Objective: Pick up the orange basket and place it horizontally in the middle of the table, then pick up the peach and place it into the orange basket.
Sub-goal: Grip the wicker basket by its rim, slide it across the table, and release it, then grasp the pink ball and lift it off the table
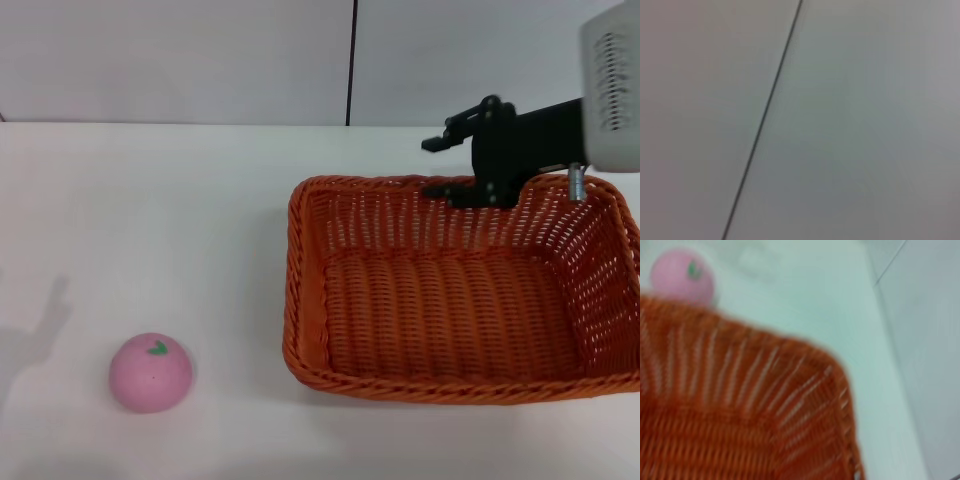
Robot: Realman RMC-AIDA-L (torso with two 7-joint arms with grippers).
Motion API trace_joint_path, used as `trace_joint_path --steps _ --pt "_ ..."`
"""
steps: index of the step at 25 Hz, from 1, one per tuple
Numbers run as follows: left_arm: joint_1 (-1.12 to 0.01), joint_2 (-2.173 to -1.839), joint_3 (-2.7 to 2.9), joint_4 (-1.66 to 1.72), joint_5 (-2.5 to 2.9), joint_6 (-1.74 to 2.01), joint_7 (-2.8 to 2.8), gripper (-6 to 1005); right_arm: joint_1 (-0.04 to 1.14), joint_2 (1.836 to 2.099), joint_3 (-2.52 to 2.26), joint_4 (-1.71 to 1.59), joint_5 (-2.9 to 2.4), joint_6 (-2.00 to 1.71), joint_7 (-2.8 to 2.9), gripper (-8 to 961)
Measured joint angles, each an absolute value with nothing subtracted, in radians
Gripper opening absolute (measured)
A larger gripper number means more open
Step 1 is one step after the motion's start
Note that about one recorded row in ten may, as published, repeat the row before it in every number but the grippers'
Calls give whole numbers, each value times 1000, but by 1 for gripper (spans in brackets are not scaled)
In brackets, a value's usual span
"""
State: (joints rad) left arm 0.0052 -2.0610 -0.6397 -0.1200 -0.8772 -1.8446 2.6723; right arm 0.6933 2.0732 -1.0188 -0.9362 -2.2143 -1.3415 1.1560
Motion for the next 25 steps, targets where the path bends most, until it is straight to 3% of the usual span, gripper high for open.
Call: trace_joint_path --steps 4,9,10,15,25 --pt "-31 -2051 -572 33 -877 -1889 2487 795 632 2074 -987 -963 -2047 -1342 1166 485" --pt "-112 -2048 -307 363 -877 -1916 2163 793 472 2075 -945 -966 -1596 -1353 1172 485" --pt "-129 -2050 -201 440 -877 -1917 2097 793 397 2076 -952 -942 -1401 -1373 1150 485" --pt "-147 -2056 15 547 -877 -1871 2019 792 268 2076 -931 -804 -1128 -1525 1095 485" --pt "-152 -2065 130 500 -877 -1769 2133 789 197 2073 -740 -500 -1005 -1808 1030 485"
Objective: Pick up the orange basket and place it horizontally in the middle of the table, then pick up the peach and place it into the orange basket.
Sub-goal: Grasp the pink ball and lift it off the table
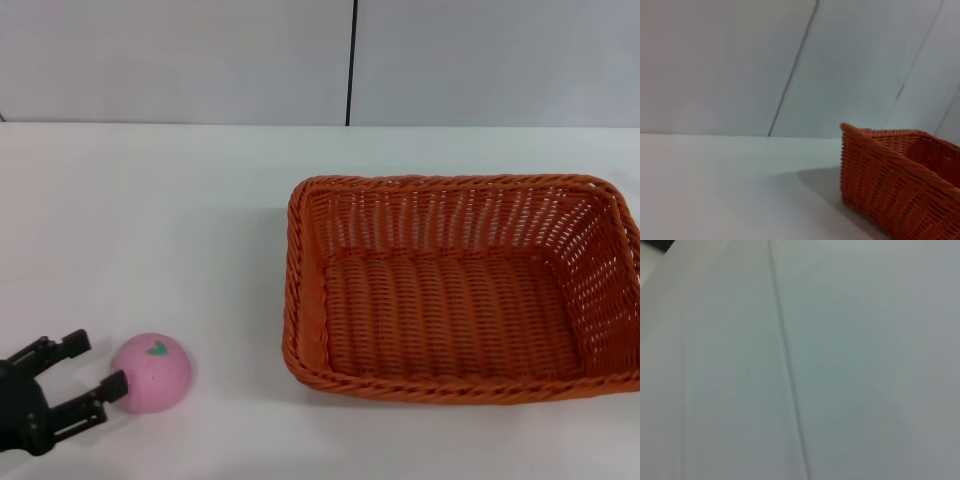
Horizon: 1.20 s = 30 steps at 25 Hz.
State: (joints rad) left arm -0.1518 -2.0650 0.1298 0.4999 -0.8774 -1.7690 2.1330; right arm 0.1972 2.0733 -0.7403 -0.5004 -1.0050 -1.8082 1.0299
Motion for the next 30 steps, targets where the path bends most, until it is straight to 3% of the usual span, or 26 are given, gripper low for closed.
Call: trace_joint_path --steps 19,30 --pt "-163 -2068 258 389 -869 -1668 2167 784 171 2075 -704 -433 -1009 -1831 1011 485" --pt "-188 -2069 175 354 -877 -1632 2209 446 170 2077 -665 -320 -1003 -1856 945 485"
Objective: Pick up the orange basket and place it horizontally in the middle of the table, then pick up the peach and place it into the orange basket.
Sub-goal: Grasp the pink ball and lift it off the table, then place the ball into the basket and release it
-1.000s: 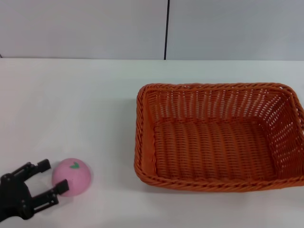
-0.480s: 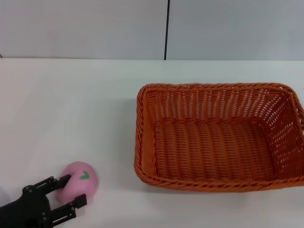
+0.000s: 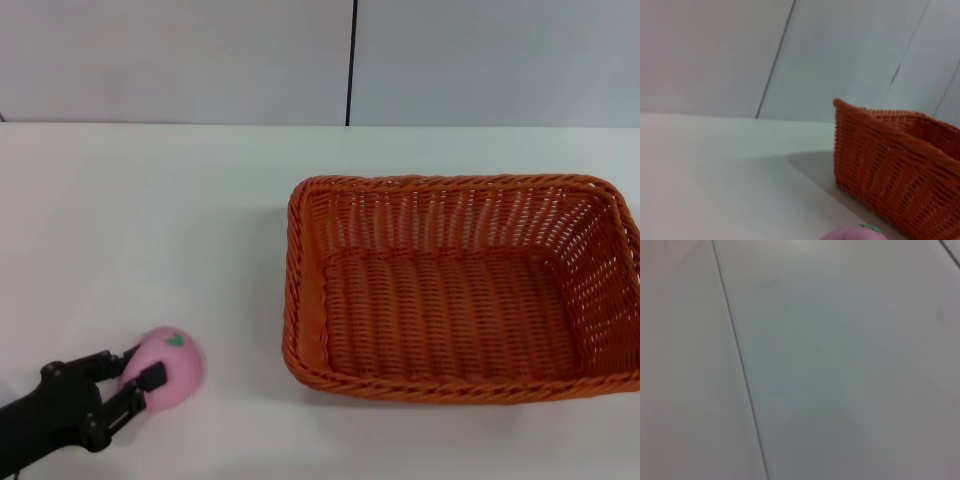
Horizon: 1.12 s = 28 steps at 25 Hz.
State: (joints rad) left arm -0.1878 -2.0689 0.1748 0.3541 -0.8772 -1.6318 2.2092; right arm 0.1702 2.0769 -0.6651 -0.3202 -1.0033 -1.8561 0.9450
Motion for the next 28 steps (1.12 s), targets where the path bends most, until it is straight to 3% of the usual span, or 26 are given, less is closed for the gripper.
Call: trace_joint_path --steps 8,17,28 --pt "-204 -2059 -9 362 -878 -1742 2211 258 170 2077 -627 -252 -1002 -1870 894 485" --pt "-311 -2064 -157 284 -880 -1966 2217 198 174 2077 -621 -197 -1001 -1860 848 485" --pt "-467 -2070 -103 -39 -841 -1798 2402 128 171 2077 -595 -181 -1001 -1864 847 485"
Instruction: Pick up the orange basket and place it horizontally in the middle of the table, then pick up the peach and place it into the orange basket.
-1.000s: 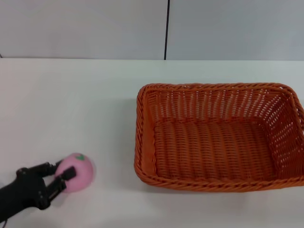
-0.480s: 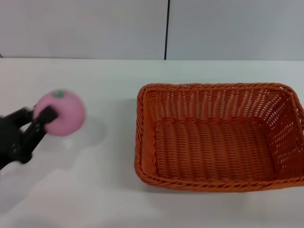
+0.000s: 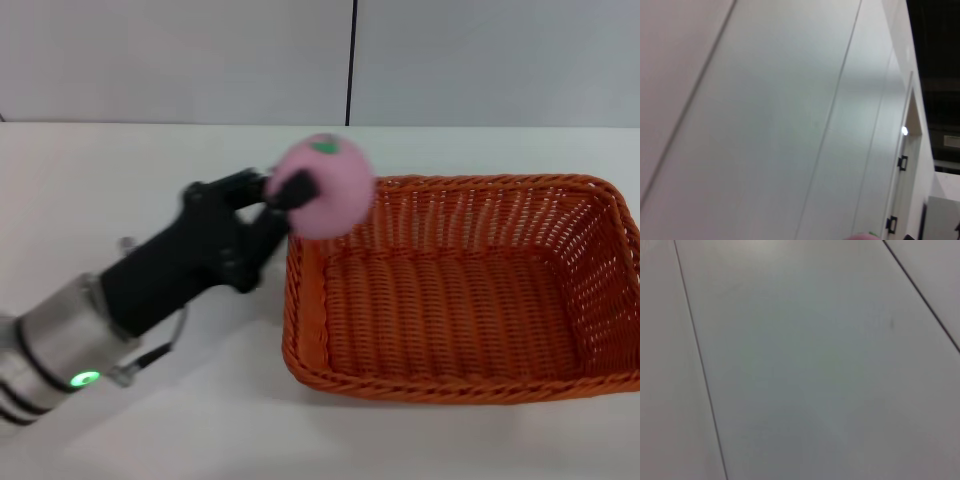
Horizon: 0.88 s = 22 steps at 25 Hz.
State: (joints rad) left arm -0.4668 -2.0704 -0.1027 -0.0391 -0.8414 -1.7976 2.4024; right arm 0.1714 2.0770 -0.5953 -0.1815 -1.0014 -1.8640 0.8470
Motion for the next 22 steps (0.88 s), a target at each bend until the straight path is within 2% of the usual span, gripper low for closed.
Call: trace_joint_path --steps 3,4,10,16,21,22 --pt "-467 -2070 -103 -39 -841 -1798 2402 136 169 2077 -585 -178 -1001 -1866 847 485" --pt "-507 -2072 -94 -173 -794 -1667 2483 138 167 2077 -582 -177 -1001 -1867 847 485" --pt "-533 -2072 -100 -271 -674 -1540 2562 272 165 2077 -573 -175 -1001 -1868 847 485" --pt "-536 -2071 -115 -293 -654 -1514 2584 590 165 2076 -571 -175 -1001 -1868 847 485" --pt "-490 -2066 -197 -266 -660 -1518 2588 704 159 2075 -550 -172 -1002 -1868 842 485" --pt "-447 -2064 -268 -233 -659 -1541 2598 727 151 2076 -527 -164 -1002 -1868 829 485"
